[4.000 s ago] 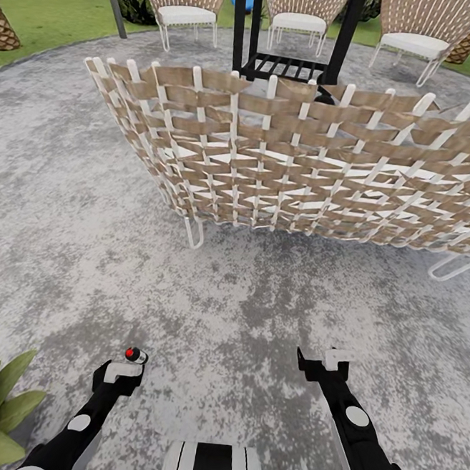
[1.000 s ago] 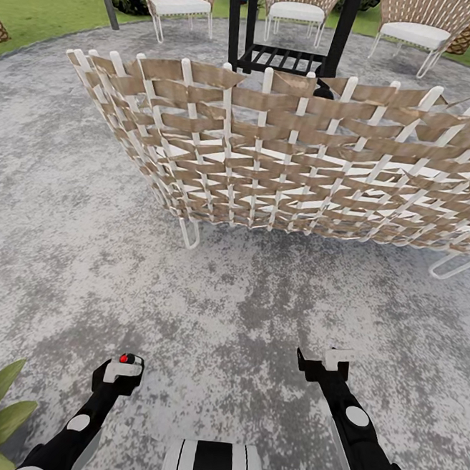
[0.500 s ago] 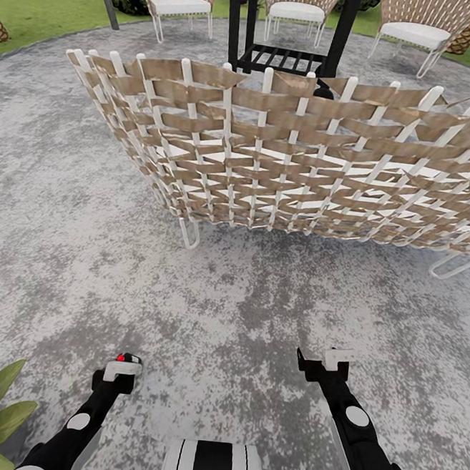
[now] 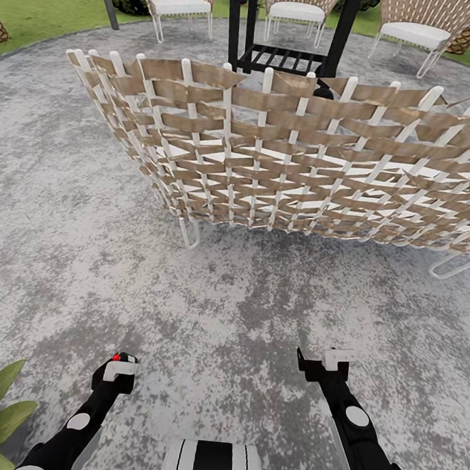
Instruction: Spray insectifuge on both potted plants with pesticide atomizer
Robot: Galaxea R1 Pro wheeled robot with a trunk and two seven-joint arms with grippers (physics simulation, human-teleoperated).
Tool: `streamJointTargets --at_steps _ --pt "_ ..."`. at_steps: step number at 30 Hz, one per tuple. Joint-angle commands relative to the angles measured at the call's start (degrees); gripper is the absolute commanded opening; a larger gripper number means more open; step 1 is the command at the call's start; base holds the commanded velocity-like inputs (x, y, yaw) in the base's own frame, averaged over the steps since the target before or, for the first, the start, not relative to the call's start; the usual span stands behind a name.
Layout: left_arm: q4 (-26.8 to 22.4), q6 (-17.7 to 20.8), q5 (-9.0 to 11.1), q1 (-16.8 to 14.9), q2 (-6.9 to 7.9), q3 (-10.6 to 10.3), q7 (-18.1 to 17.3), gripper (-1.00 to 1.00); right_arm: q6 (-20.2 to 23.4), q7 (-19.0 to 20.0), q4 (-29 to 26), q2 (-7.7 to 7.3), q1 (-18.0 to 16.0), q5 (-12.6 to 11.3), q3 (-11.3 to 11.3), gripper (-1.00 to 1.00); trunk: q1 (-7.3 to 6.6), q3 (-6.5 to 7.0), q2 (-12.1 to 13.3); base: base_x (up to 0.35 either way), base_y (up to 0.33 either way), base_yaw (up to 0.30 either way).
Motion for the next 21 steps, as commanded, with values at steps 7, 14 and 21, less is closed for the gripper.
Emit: streamJointTargets --at_steps 7,14,21 --pt "0.0 -0.1 -0.6 0.0 -0.16 -0.2 -0.1 -1.0 0.2 0.3 0.0 -0.06 0.0 0.9 -0.1 1.0 -0.11 0.86 0.0 0.0 0.0 0.0" --pt "0.1 -0.1 -0.6 0.0 -0.19 -0.2 -0.1 -1.0 0.2 0.3 -0.1 -0.06 0.0 0.7 -0.1 1.0 -0.29 2.41 0.1 0.0 0.0 0.0" --pt "0.4 -0.1 -0.6 0.0 -0.22 -0.2 -0.1 -1.0 0.0 0.3 -0.1 -0.06 0.0 0.7 -0.1 1.0 -0.47 4.09 0.2 0.0 0.0 0.0"
